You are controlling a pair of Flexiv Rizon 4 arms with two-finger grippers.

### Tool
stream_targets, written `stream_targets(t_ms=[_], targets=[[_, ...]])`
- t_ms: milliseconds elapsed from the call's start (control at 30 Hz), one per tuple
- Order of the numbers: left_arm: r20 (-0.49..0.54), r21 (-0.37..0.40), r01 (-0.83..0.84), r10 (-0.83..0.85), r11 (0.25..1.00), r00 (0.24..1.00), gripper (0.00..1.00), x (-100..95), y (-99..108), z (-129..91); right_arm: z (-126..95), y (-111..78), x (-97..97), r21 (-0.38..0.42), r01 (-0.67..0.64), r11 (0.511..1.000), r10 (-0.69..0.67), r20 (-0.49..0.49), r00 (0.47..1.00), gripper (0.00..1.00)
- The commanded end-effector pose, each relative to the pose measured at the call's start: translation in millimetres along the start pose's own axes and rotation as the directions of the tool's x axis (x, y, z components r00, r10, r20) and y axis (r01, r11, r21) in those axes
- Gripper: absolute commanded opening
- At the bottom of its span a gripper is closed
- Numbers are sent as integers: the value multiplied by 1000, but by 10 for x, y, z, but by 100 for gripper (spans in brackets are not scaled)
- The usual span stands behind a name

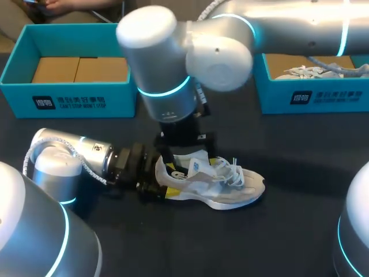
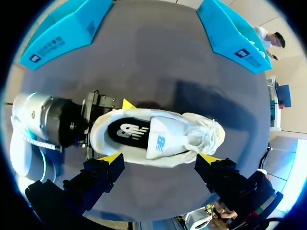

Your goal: Take the shoe out of the shoebox, open the shoe tongue, remove and reinsert the insole, then place the shoe into the shoebox

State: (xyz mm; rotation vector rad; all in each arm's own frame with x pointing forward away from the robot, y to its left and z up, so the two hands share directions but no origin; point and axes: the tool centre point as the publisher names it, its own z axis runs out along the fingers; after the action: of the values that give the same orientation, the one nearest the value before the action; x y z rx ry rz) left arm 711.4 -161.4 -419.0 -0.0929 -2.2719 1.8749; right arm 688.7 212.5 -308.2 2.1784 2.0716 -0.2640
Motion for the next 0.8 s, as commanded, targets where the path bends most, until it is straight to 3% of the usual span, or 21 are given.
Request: stream_targets(t_ms=[33,467,800], targets=[[1,-2,1,-1,1000,1000,0,-7,-5,4,32,-30,165,-103,-613,783,617,242,748,100],[1,-2,1,-1,1000,1000,0,-7,-5,4,185,-2,32,-170,-680,713,700,238,674,100],[1,-2,1,-1,1000,1000,0,-7,-5,4,319,82,-53,-181,-706,685,728,209,653,100]])
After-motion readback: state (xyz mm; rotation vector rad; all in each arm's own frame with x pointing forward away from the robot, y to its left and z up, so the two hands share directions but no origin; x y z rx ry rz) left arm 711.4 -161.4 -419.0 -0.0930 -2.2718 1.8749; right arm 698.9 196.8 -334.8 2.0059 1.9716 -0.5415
